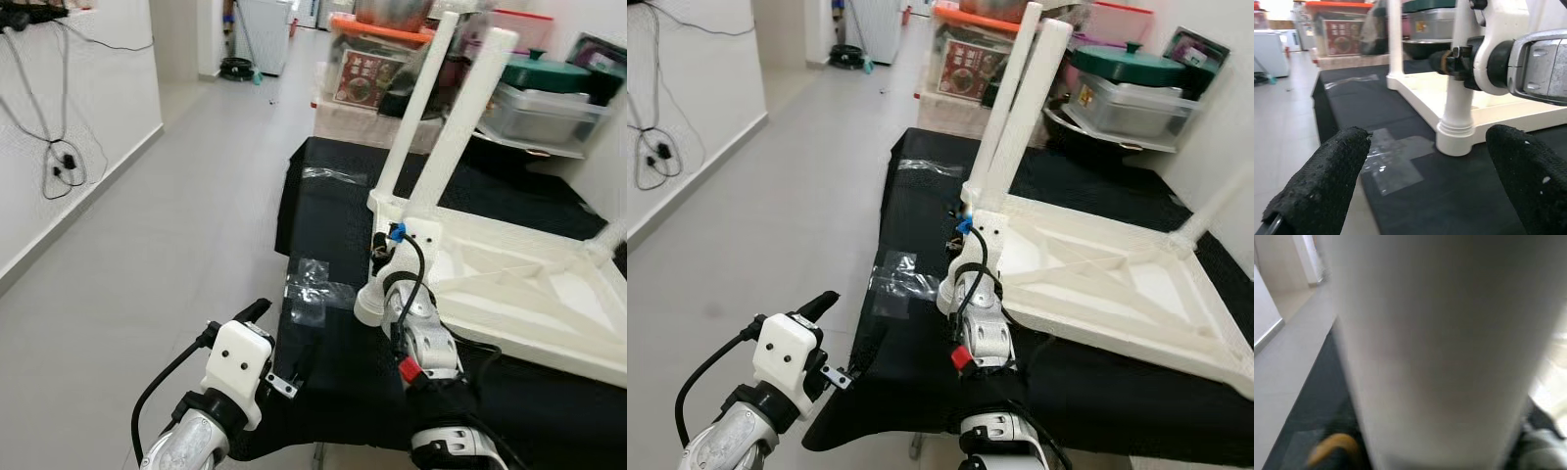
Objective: Building children table
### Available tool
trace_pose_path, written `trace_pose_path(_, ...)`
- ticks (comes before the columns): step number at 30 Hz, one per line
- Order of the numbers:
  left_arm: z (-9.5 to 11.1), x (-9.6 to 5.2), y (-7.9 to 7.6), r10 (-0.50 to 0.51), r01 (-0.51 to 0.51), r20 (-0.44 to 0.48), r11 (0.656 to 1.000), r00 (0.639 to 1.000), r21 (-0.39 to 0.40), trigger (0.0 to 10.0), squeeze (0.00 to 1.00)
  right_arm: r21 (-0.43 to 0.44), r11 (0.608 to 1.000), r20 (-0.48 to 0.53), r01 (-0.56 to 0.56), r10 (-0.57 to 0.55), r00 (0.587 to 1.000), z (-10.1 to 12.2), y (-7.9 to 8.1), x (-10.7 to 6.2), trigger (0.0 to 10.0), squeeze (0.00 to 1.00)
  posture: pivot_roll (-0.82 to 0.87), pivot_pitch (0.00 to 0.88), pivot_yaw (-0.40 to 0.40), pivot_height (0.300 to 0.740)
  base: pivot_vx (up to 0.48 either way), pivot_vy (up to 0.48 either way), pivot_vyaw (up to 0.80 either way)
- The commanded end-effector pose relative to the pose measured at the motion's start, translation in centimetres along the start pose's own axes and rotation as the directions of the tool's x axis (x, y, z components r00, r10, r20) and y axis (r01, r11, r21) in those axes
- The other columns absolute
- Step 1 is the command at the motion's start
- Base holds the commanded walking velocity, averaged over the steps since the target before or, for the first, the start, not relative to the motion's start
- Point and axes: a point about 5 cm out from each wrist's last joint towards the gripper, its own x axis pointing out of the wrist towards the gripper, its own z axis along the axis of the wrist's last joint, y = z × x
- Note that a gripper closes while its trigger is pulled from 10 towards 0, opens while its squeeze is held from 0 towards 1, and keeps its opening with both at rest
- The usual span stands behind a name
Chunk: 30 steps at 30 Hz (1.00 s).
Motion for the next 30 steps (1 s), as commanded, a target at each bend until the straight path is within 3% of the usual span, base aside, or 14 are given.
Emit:
trace_pose_path(1, -0.2, 0.0, -0.1, -0.009, 0.009, -0.007, 1.000, 1.000, -0.001, 10.0, 0.00, 0.115, 0.990, -0.041, -0.075, 0.080, 0.996, -1.5, 2.9, -1.1, 10.0, 1.00, 0.17, 0.000, -0.156, 0.740, 0.000, 0.000, 0.00)
trace_pose_path(6, -0.3, 0.0, -0.1, -0.008, 0.008, -0.009, 1.000, 1.000, -0.003, 10.0, 0.00, 0.154, 0.957, 0.033, -0.247, 0.245, 0.969, -0.1, 4.2, -1.1, 10.0, 1.00, 0.17, 0.000, -0.153, 0.740, 0.000, 0.000, 0.00)
trace_pose_path(7, -0.3, 0.0, -0.1, -0.008, 0.008, -0.010, 1.000, 1.000, -0.004, 10.0, 0.00, 0.153, 0.940, 0.050, -0.305, 0.301, 0.952, 0.3, 3.9, -0.8, 10.0, 0.00, 0.17, 0.000, -0.155, 0.740, 0.000, 0.000, 0.00)
trace_pose_path(8, -0.3, 0.0, -0.1, -0.008, 0.008, -0.010, 1.000, 1.000, -0.004, 10.0, 0.00, 0.153, 0.940, 0.050, -0.305, 0.301, 0.952, 0.3, 3.9, -0.8, 10.0, 0.00, 0.17, 0.000, -0.155, 0.740, 0.000, 0.000, 0.00)
trace_pose_path(11, -0.5, 0.1, -0.2, -0.012, 0.012, -0.010, 1.000, 1.000, -0.005, 10.0, 0.00, 0.065, 0.793, -0.052, -0.606, 0.609, 0.792, 0.1, 2.5, 0.2, 10.0, 0.00, 0.15, 0.000, -0.146, 0.740, 0.000, 0.000, 0.00)
trace_pose_path(14, -0.5, 0.1, -0.3, -0.012, 0.012, -0.010, 1.000, 1.000, -0.005, 10.0, 0.00, 0.058, 0.741, -0.107, -0.669, 0.671, 0.734, -0.3, 2.2, 0.1, 10.0, 0.00, 0.15, 0.000, -0.146, 0.740, 0.000, 0.000, 0.00)
trace_pose_path(16, -0.5, 0.3, -0.3, -0.014, 0.014, -0.005, 1.000, 1.000, -0.010, 10.0, 0.00, 0.019, 0.552, -0.197, -0.834, 0.820, 0.538, -0.7, 1.2, -0.7, 10.0, 0.00, 0.14, 0.000, -0.140, 0.740, 0.000, 0.000, 0.00)
trace_pose_path(17, -0.5, 0.3, -0.3, -0.014, 0.014, -0.005, 1.000, 1.000, -0.010, 10.0, 0.00, 0.019, 0.552, -0.197, -0.834, 0.820, 0.538, -0.7, 1.2, -0.7, 10.0, 0.00, 0.14, 0.000, -0.140, 0.740, 0.000, 0.000, 0.00)
trace_pose_path(18, -0.5, 0.4, -0.4, -0.018, 0.018, -0.003, 1.000, 1.000, -0.009, 10.0, 0.00, 0.018, 0.437, -0.231, -0.899, 0.877, 0.421, -0.7, 0.7, -1.3, 10.0, 0.00, 0.15, 0.000, -0.144, 0.740, 0.000, 0.000, 0.00)
trace_pose_path(19, -0.5, 0.4, -0.4, -0.018, 0.018, -0.003, 1.000, 1.000, -0.009, 10.0, 0.00, 0.018, 0.437, -0.231, -0.899, 0.877, 0.421, -0.7, 0.7, -1.3, 10.0, 0.00, 0.15, 0.000, -0.144, 0.740, 0.000, 0.000, 0.00)
trace_pose_path(23, -0.5, 0.5, -0.5, -0.022, 0.022, 0.002, 1.000, 1.000, -0.010, 10.0, 0.00, 0.056, 0.252, -0.254, -0.966, 0.939, 0.230, -0.2, 0.3, -1.9, 10.0, 0.00, 0.15, 0.000, -0.152, 0.740, 0.000, 0.000, 0.00)
trace_pose_path(27, -0.4, 0.5, -0.5, -0.022, 0.022, 0.003, 1.000, 1.000, -0.010, 10.0, 0.00, 0.096, 0.164, -0.224, -0.982, 0.965, 0.140, 0.6, 1.1, -1.6, 10.0, 0.00, 0.16, 0.000, -0.145, 0.740, 0.000, 0.000, 0.00)
trace_pose_path(28, -0.4, 0.5, -0.5, -0.021, 0.021, 0.003, 1.000, 1.000, -0.009, 10.0, 0.00, 0.110, 0.136, -0.216, -0.984, 0.970, 0.110, 0.8, 1.5, -1.4, 1.2, 0.00, 0.16, 0.000, -0.144, 0.740, 0.000, 0.000, 0.00)
trace_pose_path(30, -0.4, 0.4, -0.5, -0.021, 0.021, 0.003, 1.000, 1.000, -0.008, 10.0, 0.00, 0.110, 0.121, -0.210, -0.987, 0.973, 0.096, 0.8, 2.0, -1.3, 0.0, 0.00, 0.16, 0.000, -0.148, 0.740, 0.000, 0.000, 0.00)
